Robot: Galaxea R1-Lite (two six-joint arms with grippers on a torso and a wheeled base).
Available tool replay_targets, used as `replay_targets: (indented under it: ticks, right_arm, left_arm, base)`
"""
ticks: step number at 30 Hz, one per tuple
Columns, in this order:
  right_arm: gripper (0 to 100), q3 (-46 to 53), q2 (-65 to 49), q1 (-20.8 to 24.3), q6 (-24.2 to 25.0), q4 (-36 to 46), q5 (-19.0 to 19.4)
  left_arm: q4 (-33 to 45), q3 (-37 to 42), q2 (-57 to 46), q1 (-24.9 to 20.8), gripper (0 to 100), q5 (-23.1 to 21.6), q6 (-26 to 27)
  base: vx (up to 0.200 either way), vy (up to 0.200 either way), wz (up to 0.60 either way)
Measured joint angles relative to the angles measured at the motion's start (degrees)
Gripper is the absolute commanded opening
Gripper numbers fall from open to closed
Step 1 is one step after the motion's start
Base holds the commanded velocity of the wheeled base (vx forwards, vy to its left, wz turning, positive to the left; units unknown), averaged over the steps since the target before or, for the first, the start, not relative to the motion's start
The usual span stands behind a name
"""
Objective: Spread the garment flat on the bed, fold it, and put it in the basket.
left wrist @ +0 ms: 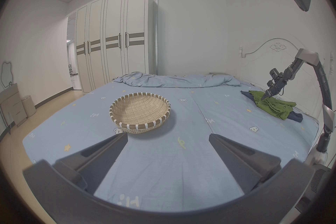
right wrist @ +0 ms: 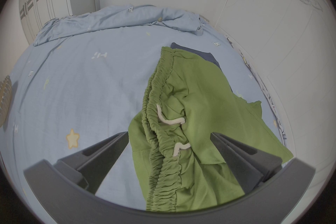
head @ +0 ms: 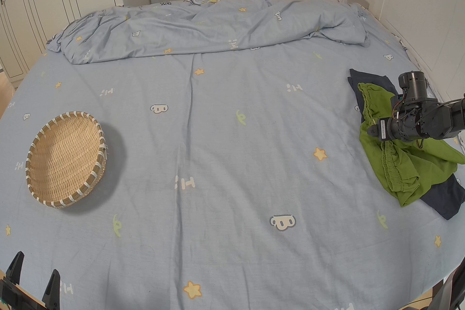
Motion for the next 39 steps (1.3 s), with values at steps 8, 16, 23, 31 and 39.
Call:
replay_targets:
  ticks: [8, 16, 23, 31, 39]
  right_arm:
    - [0, -0.11, 1.61, -0.05, 0.35, -0.06, 0.05]
    - [0, -1.05, 2.38, -0.09, 0.69, 0.24, 0.07]
    - [0, -4.61, 2.35, -0.05, 4.29, 3.02, 0.02]
    - [0, -19.41, 1.08, 4.06, 15.19, 25.31, 8.67]
    - [0, -31.17, -1.51, 16.07, 23.31, 36.19, 22.08]
  left_arm:
    - [0.0, 0.0, 0.0, 0.0, 100, 0.0, 0.01]
    - [0.0, 0.0, 0.0, 0.0, 100, 0.0, 0.01]
    - [0.0, 0.0, 0.0, 0.0, 100, 0.0, 0.06]
    - [0.0, 0.0, 0.0, 0.0, 100, -0.01, 0.06]
    - [0.0, 0.0, 0.0, 0.0, 100, -0.01, 0.09]
  base:
    - [0.0, 0.0, 0.0]
    - [0.0, 0.0, 0.0]
    - [0.0, 0.0, 0.0]
    - [0.0, 0.0, 0.0]
    - [0.0, 0.0, 0.0]
